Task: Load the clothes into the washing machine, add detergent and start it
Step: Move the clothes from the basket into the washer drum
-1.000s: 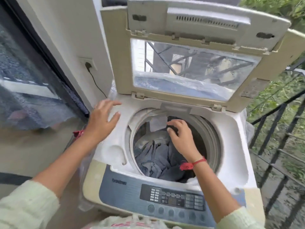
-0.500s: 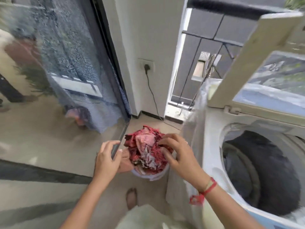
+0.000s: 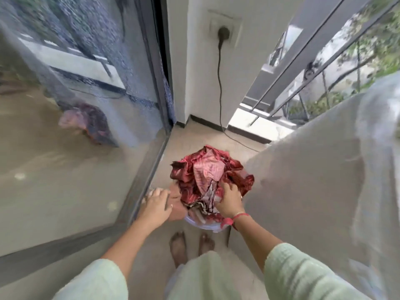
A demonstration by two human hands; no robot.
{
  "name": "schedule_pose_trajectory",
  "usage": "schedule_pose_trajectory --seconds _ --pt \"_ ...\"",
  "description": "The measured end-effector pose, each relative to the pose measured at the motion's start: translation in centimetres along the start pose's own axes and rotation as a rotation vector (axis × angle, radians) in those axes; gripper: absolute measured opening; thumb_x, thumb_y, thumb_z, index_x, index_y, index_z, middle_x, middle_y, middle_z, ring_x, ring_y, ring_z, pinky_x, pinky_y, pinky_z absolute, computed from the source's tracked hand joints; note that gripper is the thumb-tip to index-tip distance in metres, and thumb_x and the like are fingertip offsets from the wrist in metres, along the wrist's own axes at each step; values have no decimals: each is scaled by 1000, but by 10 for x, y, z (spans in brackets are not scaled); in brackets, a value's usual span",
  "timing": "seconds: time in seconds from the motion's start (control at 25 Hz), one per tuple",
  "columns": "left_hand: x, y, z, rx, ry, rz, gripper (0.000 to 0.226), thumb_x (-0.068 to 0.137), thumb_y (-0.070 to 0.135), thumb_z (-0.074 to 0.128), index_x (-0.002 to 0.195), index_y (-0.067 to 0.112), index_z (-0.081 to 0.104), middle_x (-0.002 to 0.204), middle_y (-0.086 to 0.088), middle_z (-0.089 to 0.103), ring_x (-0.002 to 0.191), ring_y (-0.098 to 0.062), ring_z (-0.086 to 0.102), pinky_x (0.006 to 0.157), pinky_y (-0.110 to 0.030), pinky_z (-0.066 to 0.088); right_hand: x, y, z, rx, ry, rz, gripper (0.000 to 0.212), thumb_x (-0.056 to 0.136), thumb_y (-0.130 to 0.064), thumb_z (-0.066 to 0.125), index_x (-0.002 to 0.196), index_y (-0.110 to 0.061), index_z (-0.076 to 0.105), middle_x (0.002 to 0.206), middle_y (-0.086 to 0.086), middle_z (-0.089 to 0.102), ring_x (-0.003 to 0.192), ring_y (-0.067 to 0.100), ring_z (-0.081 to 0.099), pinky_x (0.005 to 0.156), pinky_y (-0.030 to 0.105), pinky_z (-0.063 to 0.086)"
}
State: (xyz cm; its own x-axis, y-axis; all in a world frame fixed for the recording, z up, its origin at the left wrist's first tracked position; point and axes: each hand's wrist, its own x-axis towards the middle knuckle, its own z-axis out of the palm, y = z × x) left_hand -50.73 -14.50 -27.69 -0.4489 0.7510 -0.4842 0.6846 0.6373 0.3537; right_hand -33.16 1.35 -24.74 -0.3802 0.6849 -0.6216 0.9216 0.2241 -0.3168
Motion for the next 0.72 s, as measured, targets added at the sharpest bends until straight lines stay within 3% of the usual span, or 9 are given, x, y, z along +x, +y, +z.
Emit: schedule_pose_trajectory --seconds 0.12,0.2,0.28,0.32,0.4,0.48,0.52,0.6,0.72 --pt "62 -15 46 2 -4 6 49 83 28 61 129 19 47 130 -7 44 121 -30 43 99 -42 38 63 26 47 -87 77 45 86 77 -29 66 147 -24 17 153 12 13 137 39 26 107 47 33" --pt "95 -11 68 -70 58 83 68 79 25 67 139 21 36 136 -7 36 125 -32 41 101 -46 38 105 37 66 -102 71 38 106 74 -35 73 149 -33 -2 158 4 -12 143 39 7 110 56 27" --pt "127 -2 84 -103 86 127 95 74 28 74 148 25 15 147 -7 21 133 -31 33 107 -48 33 139 40 83 -59 43 -15 110 72 -29 77 148 -36 -2 157 1 -18 143 40 7 108 58 30" --pt "142 4 90 -140 94 92 107 70 31 78 148 28 5 151 -8 13 136 -32 29 109 -49 30 151 41 90 -9 55 -65 100 72 -19 75 147 -33 11 158 3 -10 140 41 18 105 53 37" --pt "173 8 99 -302 104 -94 127 62 34 84 147 34 -10 155 -11 1 140 -34 20 110 -54 27 162 44 98 91 157 -150 65 72 1 63 130 -22 42 149 9 26 121 38 47 89 36 47" --pt "197 0 103 -472 76 -328 132 55 34 88 147 33 -8 156 -15 5 141 -34 20 110 -52 27 159 50 95 184 292 -129 40 71 9 53 103 -16 54 116 9 53 94 30 57 72 27 40" --pt "202 -7 105 -511 48 -366 121 56 33 88 147 28 9 151 -18 21 136 -34 30 108 -46 31 154 54 90 253 343 -88 35 71 9 50 93 -17 54 103 8 57 87 26 57 68 26 36" --pt "200 -12 106 -498 57 -252 71 66 30 83 126 18 49 123 -17 54 115 -34 52 93 -34 41 138 65 76 437 412 -5 33 71 8 47 84 -22 52 90 5 60 80 21 55 65 25 36" --pt "174 4 85 -464 202 -117 20 80 20 69 98 13 61 93 -14 65 90 -33 61 75 -35 45 98 81 49 570 519 158 25 75 7 45 88 -11 56 87 8 63 79 26 57 64 28 39"
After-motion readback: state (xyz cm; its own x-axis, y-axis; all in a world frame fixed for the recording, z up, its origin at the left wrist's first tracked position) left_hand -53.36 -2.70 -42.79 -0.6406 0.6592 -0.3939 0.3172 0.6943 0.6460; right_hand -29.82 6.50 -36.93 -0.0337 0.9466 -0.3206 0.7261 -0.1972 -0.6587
